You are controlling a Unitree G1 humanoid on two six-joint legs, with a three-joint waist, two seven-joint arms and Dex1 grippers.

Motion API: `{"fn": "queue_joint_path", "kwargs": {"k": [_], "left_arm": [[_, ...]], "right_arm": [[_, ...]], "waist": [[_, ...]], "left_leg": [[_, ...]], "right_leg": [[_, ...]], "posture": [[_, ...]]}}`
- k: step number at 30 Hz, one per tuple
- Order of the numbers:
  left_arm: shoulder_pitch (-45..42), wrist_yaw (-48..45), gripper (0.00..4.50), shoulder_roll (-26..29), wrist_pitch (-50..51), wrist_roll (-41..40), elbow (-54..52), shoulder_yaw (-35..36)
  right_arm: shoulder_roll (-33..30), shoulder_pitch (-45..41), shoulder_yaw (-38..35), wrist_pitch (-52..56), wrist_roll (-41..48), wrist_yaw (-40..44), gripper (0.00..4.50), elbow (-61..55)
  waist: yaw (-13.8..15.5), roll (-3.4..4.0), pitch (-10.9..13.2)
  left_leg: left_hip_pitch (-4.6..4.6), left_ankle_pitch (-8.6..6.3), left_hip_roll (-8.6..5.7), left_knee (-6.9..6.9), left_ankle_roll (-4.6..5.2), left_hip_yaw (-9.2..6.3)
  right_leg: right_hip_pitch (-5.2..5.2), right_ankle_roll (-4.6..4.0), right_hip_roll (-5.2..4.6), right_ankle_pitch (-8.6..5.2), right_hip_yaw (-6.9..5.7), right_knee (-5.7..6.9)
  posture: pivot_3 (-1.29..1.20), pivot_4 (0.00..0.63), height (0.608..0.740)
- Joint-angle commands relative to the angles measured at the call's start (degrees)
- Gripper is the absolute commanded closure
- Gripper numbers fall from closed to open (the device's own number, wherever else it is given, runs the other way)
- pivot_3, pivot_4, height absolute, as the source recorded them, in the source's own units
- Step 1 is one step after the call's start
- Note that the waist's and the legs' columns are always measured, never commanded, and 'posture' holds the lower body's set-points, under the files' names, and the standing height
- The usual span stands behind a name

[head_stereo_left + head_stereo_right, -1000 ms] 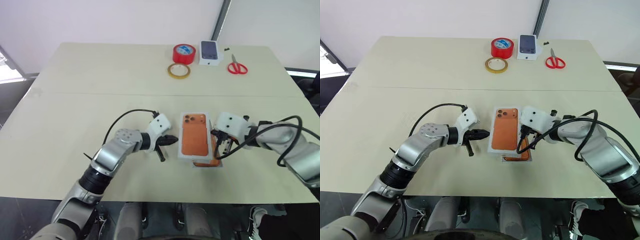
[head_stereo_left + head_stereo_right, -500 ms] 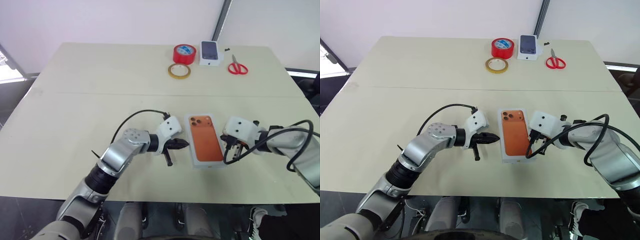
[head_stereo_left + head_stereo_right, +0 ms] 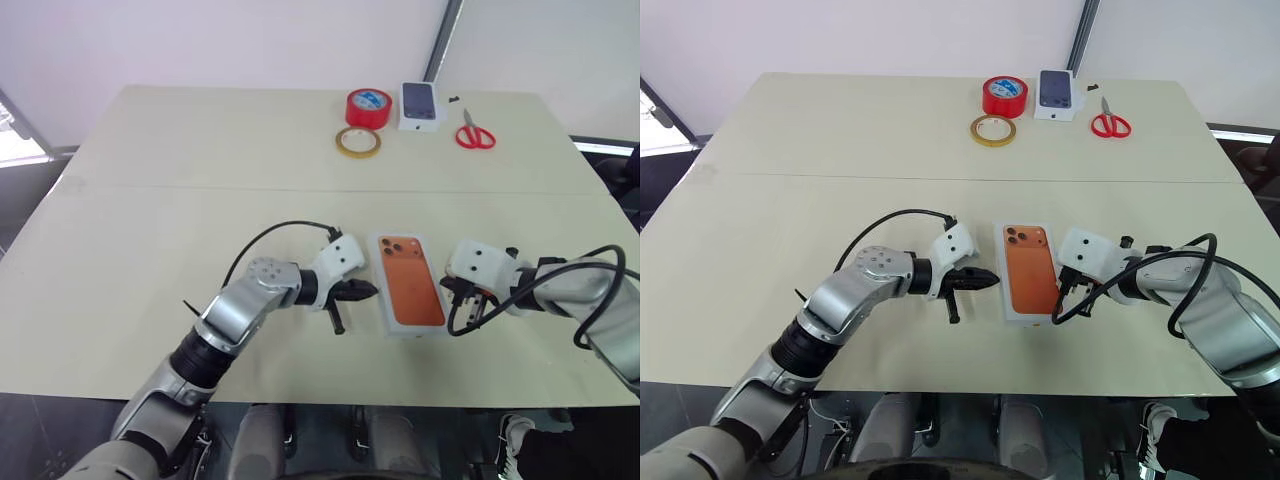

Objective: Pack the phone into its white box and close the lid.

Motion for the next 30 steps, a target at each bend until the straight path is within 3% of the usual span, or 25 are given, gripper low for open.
{"fn": "queue_joint_path", "kwargs": {"k": [1,7,11,22,30], "left_arm": [[-0.9,0.5,4.50,-0.3,-0.7,-0.5,0.1,2.1],[-3.7,2.2,4.50,-3.1,0.4,-4.3,1.8,9.0],[-5.9,2.9,4.50,-5.0,-0.7,-3.3,4.3,8.6],[-6.8,2.2,4.50,-7.0,-4.0,3.4,12.9,-0.3],[-5.6,3.1,4.50,-7.0,-4.1,4.6,13.4,-0.1]], "right_arm": [[-0.7,0.2,-3.6,-2.0,0.8,1.7,4.46,-1.8],[-1.1,3.3,-11.8,-5.4,5.2,7.2,4.46,-1.4],[-0.2,7.2,-15.7,-5.5,9.2,10.2,4.46,-4.0],[1.8,17.2,-12.2,-3.4,8.3,5.5,4.46,-9.1],[2.6,17.2,-12.2,-4.2,7.4,3.2,4.46,-8.0]], "waist": [[0.0,0.00,0.0],[0.2,-0.01,0.0],[0.3,-0.03,0.0],[0.1,-0.05,0.0],[0.1,-0.13,-0.1]], "left_leg": [[0.00,0.00,0.00,0.00,0.00,0.00],[0.00,0.00,-0.01,0.02,0.00,-0.01],[0.03,0.00,-0.07,0.06,0.00,-0.04],[0.29,0.00,-0.06,0.04,0.00,-0.06],[0.84,-0.03,0.03,-0.08,-0.01,-0.09]], "right_leg": [[0.00,0.00,0.00,0.00,0.00,0.00],[0.02,0.01,0.01,0.01,-0.01,0.02],[0.13,0.04,0.00,0.01,-0.01,-0.01],[0.31,0.02,0.02,-0.02,-0.01,0.03],[0.81,0.02,-0.02,-0.04,-0.03,-0.15]], "posture": [[0.00,0.150,0.740],[0.00,0.150,0.740],[0.00,0.150,0.740],[0.00,0.150,0.740],[0.00,0.150,0.740]]}}
